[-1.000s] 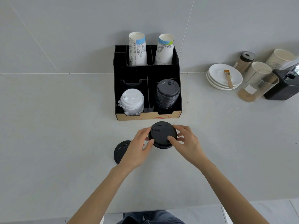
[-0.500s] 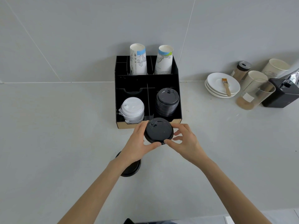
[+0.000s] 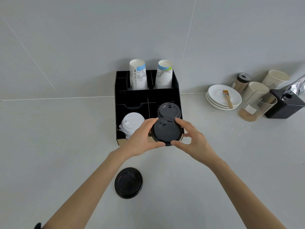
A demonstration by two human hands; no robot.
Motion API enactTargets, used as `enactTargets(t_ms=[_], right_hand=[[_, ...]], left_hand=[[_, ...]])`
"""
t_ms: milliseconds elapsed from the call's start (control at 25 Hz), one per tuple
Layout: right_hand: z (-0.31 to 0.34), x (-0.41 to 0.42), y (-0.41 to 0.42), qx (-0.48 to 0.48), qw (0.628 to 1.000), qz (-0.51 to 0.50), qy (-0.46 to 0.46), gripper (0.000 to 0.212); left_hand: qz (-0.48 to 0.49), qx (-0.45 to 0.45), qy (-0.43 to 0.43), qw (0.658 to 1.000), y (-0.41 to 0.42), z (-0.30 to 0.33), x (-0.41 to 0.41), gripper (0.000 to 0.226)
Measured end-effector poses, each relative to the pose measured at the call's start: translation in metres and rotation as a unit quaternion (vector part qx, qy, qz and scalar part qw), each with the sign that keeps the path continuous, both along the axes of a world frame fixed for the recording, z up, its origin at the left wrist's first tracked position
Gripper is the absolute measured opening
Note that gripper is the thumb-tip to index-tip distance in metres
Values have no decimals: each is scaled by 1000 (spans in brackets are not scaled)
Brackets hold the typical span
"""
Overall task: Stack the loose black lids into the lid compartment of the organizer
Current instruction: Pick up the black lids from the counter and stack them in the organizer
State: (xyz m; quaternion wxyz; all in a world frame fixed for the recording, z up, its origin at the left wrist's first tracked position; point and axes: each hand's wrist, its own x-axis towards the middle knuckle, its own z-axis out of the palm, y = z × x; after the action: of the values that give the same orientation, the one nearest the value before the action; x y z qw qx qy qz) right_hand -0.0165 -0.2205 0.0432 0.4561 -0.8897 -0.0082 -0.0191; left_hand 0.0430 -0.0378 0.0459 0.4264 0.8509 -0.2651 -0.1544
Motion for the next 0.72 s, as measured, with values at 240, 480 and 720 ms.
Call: enactTargets(t_ms=[240, 480, 720], right_hand=[[7, 22, -4, 0, 998, -50, -24, 62], [1, 48, -1, 11, 991, -122, -49, 55], [-11, 68, -3, 11, 990, -138, -27, 51]], left_hand=[[-2, 24, -17, 1000, -15, 8, 31, 79], [45, 12, -55, 997, -27, 5, 58, 66], [45, 13, -33, 998, -33, -10, 78, 61]])
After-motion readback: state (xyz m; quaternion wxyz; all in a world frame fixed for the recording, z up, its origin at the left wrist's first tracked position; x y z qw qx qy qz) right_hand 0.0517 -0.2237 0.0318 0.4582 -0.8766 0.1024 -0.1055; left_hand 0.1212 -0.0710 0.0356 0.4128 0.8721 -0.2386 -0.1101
